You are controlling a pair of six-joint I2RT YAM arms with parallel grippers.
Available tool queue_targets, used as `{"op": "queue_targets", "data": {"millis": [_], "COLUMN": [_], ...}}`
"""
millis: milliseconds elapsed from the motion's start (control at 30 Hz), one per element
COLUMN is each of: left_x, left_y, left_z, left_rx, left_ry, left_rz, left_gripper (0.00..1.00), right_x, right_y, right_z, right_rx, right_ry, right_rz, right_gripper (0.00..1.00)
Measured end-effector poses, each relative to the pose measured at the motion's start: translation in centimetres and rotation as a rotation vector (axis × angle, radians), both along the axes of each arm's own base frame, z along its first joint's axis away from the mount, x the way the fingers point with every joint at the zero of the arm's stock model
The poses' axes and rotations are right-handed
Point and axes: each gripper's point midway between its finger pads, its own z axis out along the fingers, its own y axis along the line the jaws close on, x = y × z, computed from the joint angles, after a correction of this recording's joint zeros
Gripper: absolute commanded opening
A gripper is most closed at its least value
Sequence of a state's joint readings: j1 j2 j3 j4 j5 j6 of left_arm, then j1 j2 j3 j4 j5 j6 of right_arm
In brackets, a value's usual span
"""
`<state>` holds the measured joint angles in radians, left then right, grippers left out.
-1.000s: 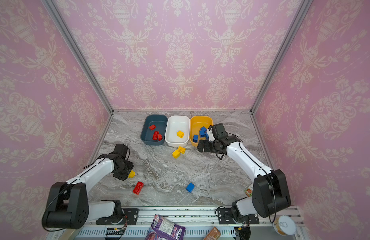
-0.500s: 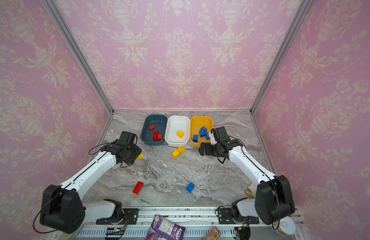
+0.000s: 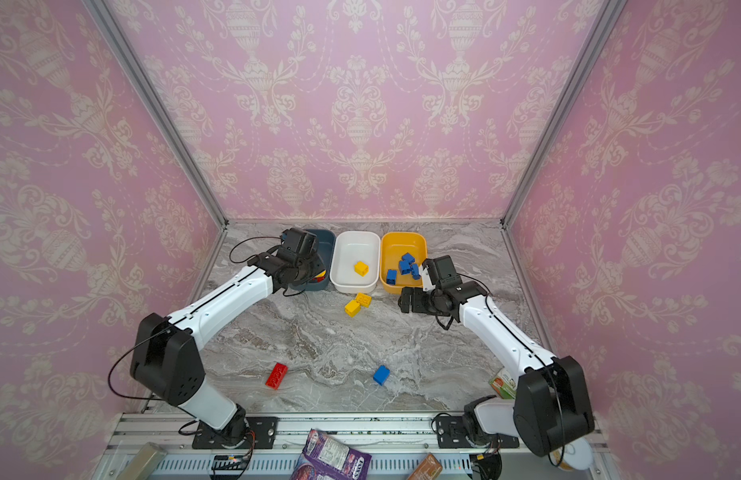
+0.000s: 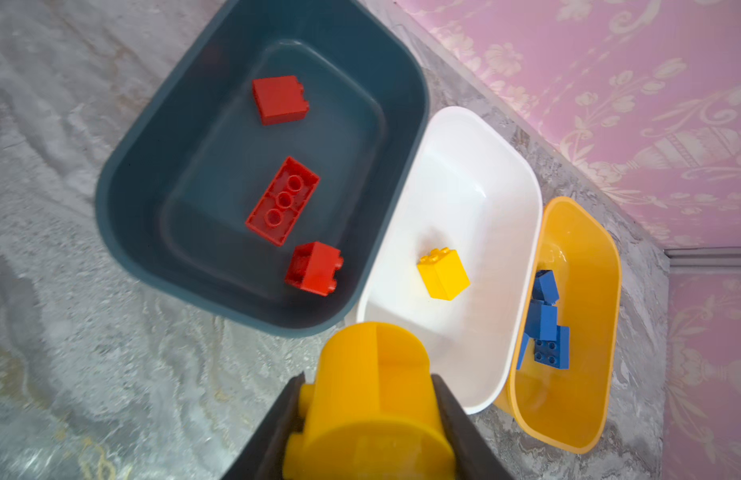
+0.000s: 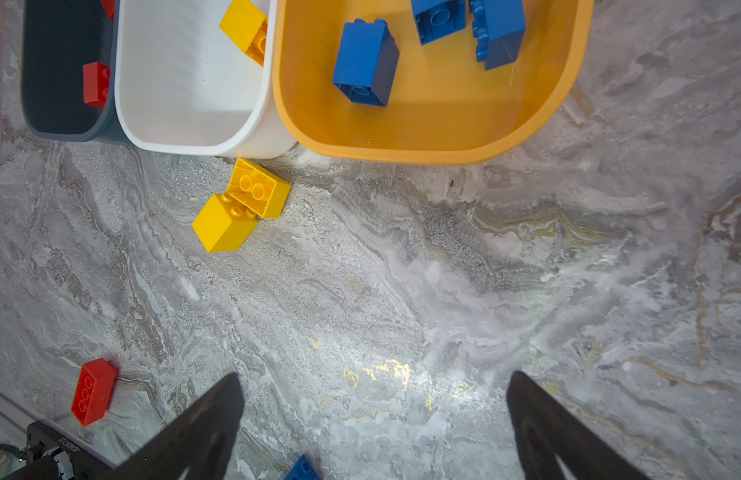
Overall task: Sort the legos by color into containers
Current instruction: 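Carry the yellow round piece left over the white bin while right moves toward blue brick, then release the round piece into the white bin while right lowers onto the blue brick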
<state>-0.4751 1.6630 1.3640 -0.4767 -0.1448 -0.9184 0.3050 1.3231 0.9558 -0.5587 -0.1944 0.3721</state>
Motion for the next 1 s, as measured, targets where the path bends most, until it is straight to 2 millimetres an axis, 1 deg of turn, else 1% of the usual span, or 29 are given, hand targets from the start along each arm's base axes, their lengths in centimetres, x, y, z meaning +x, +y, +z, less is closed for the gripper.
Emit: {"op": "queue_targets", "data": {"millis": [67,200,300,400,533,667,733,900,1000], "left_x": [1.4,4.3,5.8,6.9,7.7,8.2,8.2,8.1,8.1], "left_y": [-1.6,-3.8,-4.9,-5.7,-6.3,-6.6,-6.7,-6.6,-6.6], "left_z": [-0.1,-1.2,-2.2,-3.0,-3.6,-3.9,-4.3,-5.0,-5.0], "left_rx": [0.011,0.036,0.061,0.087,0.110,0.126,0.135,0.144,0.144], "left_ry": [-0.019,-0.031,-0.029,-0.029,-0.032,-0.036,-0.033,-0.017,-0.017], "left_rz": [-0.043,-0.111,-0.154,-0.191,-0.228,-0.250,-0.260,-0.268,-0.268], "left_gripper": [0.39,0.39,0.39,0.39,0.41,0.51,0.58,0.66,0.67], "right_x": [0.0,-0.1,-0.1,-0.1,-0.2,-0.2,-0.2,-0.4,-0.4], "right_y": [0.1,0.1,0.1,0.2,0.4,0.4,0.5,0.7,0.8], "right_z": [0.0,0.2,0.4,0.4,0.4,0.4,0.4,0.4,0.4], "right_rx": [0.001,0.005,0.010,0.006,0.006,0.006,0.006,0.006,0.006], "right_ry": [0.000,-0.004,-0.006,-0.007,-0.007,-0.007,-0.007,-0.006,-0.006], "right_rz": [0.000,-0.008,-0.014,-0.013,-0.006,-0.006,-0.004,0.004,0.005], "right_gripper": [1.00,1.00,1.00,1.00,1.00,1.00,1.00,1.00,1.00]}}
